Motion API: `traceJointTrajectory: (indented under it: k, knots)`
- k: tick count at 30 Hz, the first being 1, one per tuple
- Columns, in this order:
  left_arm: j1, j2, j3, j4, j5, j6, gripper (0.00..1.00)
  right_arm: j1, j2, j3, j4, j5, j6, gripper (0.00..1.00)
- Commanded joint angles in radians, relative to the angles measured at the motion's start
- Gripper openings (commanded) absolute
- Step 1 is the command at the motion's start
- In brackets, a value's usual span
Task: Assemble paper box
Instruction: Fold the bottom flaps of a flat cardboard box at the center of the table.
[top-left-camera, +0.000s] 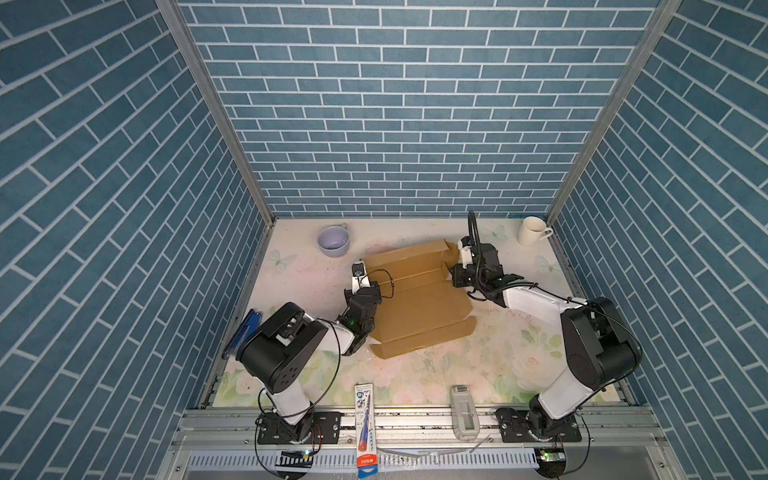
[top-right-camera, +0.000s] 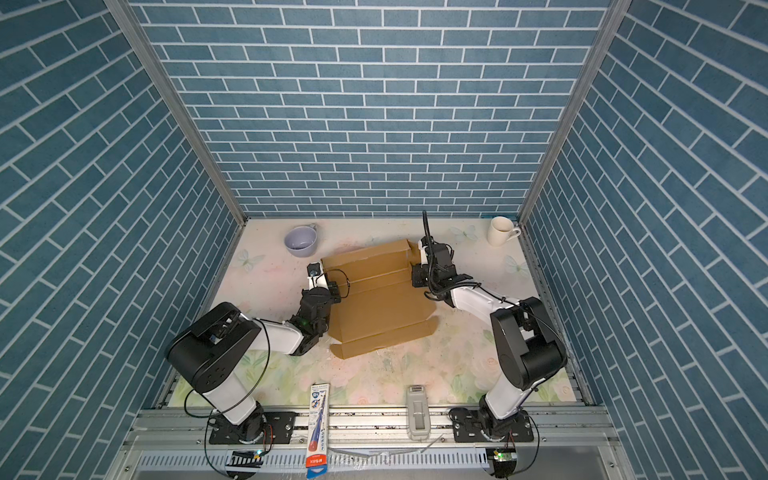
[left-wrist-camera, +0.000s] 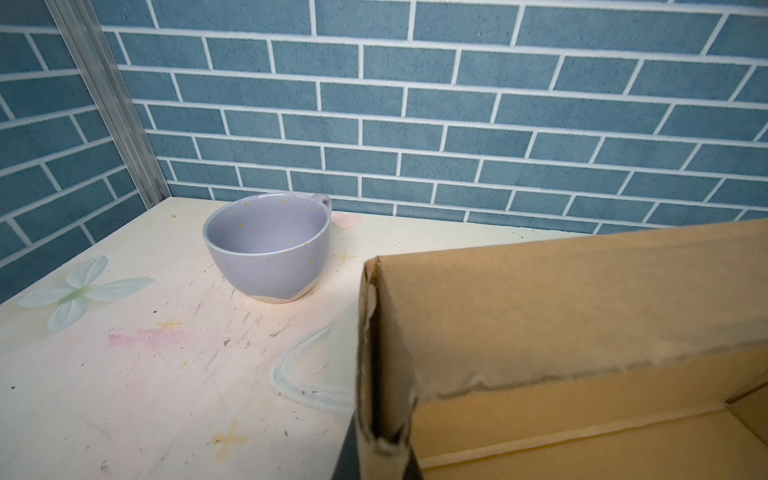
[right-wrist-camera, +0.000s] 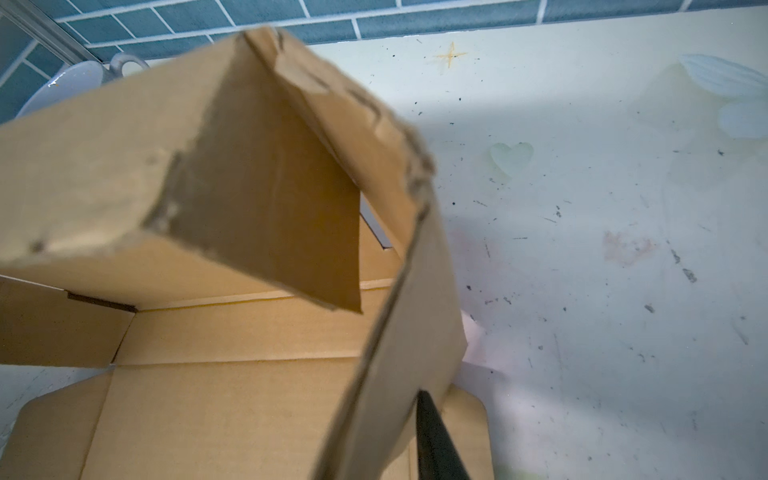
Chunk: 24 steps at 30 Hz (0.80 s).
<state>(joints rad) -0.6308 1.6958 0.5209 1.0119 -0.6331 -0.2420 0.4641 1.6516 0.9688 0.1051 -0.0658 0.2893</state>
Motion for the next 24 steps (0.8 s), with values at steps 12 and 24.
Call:
traceJointTrajectory:
  k: [12,24]
  knots:
    - [-0.01,-0.02,-0.023,-0.037,0.021,0.026,0.0,-0.03,-0.07,-0.049,-0.009,-0.017,-0.039,0.42]
    - [-0.007,-0.027,-0.002,-0.078,0.001,0.017,0.0,-0.114,-0.366,-0.178,-0.123,-0.19,-0.1,0.63]
